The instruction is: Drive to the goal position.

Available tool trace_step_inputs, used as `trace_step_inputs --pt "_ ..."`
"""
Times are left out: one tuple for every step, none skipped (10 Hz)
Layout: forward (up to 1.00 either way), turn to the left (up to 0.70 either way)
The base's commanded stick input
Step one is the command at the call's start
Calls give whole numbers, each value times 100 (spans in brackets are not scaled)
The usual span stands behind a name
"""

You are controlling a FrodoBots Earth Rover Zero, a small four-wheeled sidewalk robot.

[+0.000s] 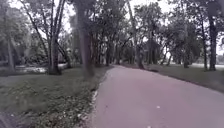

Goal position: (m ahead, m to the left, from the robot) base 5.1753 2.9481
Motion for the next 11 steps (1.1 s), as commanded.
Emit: trace_step_inputs --pt "70 0" --pt "70 0" --pt "70 0" --pt "70 0" --pt "70 0" --pt "70 -3" --pt "70 -6" --pt "70 -8" --pt "70 -10" --pt "70 -12" --pt "70 -5"
